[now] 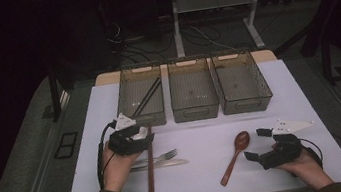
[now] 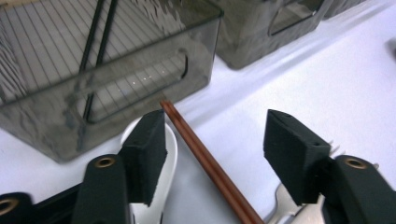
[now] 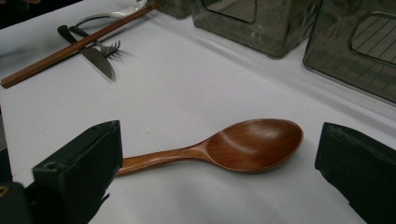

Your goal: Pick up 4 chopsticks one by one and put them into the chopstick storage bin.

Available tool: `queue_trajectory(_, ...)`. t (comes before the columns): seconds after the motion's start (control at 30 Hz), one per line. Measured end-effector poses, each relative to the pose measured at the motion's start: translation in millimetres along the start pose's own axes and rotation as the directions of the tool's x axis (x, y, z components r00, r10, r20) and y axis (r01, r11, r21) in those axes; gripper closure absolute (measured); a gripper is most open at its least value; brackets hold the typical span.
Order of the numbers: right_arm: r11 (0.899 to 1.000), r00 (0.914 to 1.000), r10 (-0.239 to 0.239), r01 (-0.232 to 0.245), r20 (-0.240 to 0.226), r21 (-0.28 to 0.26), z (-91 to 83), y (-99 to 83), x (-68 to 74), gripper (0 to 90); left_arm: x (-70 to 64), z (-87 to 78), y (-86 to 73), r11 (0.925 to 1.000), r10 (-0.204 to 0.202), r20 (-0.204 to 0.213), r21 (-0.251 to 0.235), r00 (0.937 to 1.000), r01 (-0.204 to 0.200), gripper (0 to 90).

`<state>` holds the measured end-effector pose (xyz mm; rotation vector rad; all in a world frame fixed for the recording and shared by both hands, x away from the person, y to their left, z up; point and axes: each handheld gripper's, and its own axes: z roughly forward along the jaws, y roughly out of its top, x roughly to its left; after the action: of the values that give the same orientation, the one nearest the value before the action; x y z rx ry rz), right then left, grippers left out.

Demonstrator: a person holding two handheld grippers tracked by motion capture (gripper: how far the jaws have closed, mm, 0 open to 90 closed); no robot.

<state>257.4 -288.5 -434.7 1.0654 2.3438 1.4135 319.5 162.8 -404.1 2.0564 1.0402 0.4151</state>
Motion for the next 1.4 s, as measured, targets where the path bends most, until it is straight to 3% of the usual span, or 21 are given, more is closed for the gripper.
queue_trajectory(0.07, 1.0, 1.0, -0.004, 0.004, -0.001, -0.002, -0.2, 0.1, 0.2, 1.0, 0.3, 0.5, -4.7, 0.9999, -0.008, -0.007, 0.013, 0.9999, 0.009, 41.6)
queue_trajectory(0.23, 1.0, 1.0, -0.003, 0.003, 0.003, -0.001, -0.7, 0.2, 0.7, 1.0, -1.0, 4.2, -14.1, 0.9985, -0.031, 0.022, 0.047, 0.9993, 0.03, 45.9)
queue_trajectory(0.7, 1.0, 1.0, -0.009, 0.009, 0.0, 0.005, 0.3, 0.2, 0.7, 1.0, -6.2, 19.6, -19.1, 0.988, -0.01, 0.043, 0.154, 0.999, 0.003, 53.8)
queue_trajectory(1.0, 1.0, 0.9999, -0.012, 0.012, 0.0, 0.003, 0.4, 0.2, 0.6, 1.0, -5.6, 24.5, -20.2, 0.9847, -0.02, 0.049, 0.174, 0.9986, 0.011, 56.5)
queue_trajectory(1.4, 1.0, 0.9999, -0.012, 0.012, -0.001, 0.003, 0.4, 0.2, 0.4, 1.0, -7.9, 29.0, -19.9, 0.9804, -0.001, 0.049, 0.197, 0.9988, -0.009, 58.7)
